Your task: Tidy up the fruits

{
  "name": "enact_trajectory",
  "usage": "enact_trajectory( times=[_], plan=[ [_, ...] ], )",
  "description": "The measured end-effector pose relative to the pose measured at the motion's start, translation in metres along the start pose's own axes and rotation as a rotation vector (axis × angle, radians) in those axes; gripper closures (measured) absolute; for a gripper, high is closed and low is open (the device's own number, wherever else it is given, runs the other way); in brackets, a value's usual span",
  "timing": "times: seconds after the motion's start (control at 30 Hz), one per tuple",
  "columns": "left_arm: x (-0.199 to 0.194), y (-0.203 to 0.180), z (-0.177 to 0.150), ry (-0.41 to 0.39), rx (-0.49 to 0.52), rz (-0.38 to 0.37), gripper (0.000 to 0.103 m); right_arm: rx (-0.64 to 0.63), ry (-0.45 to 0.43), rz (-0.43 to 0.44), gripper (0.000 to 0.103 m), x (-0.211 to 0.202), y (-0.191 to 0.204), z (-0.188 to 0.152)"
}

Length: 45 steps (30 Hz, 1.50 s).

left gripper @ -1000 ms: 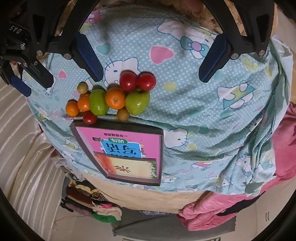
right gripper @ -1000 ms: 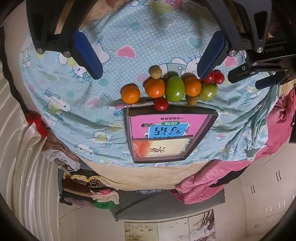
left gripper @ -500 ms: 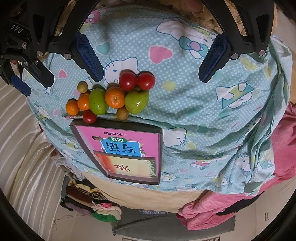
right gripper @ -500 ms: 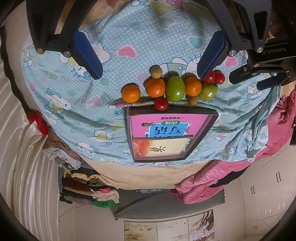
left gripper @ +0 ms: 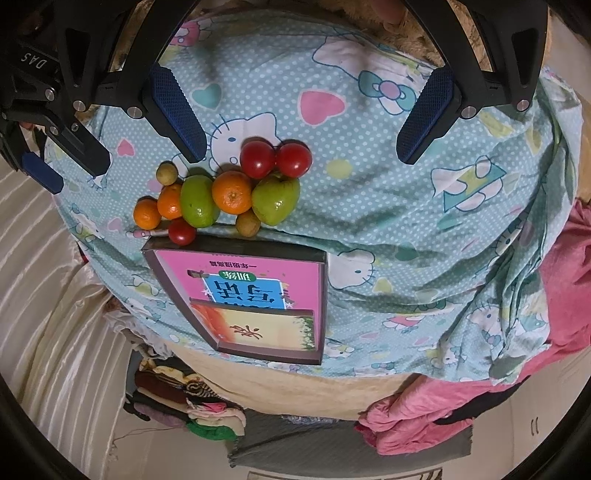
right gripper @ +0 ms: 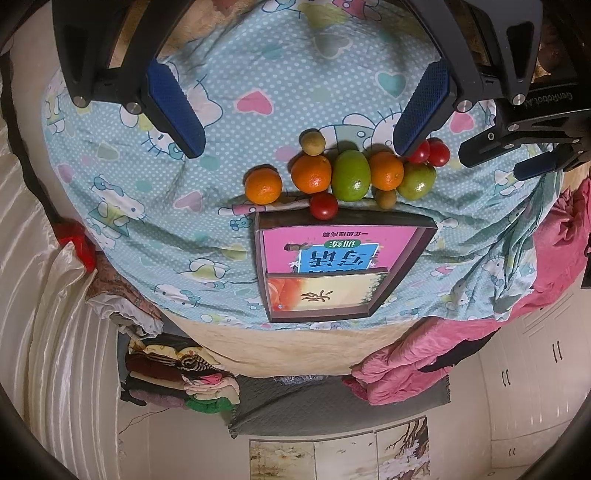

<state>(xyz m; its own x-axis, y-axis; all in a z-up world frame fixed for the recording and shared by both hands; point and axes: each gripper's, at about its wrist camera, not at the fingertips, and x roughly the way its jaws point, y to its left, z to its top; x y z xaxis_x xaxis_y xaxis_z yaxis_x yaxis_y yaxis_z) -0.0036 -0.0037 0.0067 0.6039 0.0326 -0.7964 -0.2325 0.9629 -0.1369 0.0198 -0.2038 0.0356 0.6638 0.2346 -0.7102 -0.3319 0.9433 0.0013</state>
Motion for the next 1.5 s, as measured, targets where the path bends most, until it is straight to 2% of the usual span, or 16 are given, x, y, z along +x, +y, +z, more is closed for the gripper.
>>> enact_trajectory(
  times=[1.03,1.3,1.5],
  plan=[
    [0.002,0.002,0.002,0.007,-0.008,-0.003,0.0,0.004,0.0,0.0,0.0,0.0,-0.001,0.001],
    [0.008,0.008,0.002,0.026,-0.013,-0.004,0.0,0.006,0.008,0.01,0.0,0.003,0.0,0.001],
    [0.021,0.018,0.002,0.08,-0.033,0.003,0.0,0.016,0.04,0.01,0.0,0.014,0.002,0.003]
  ],
)
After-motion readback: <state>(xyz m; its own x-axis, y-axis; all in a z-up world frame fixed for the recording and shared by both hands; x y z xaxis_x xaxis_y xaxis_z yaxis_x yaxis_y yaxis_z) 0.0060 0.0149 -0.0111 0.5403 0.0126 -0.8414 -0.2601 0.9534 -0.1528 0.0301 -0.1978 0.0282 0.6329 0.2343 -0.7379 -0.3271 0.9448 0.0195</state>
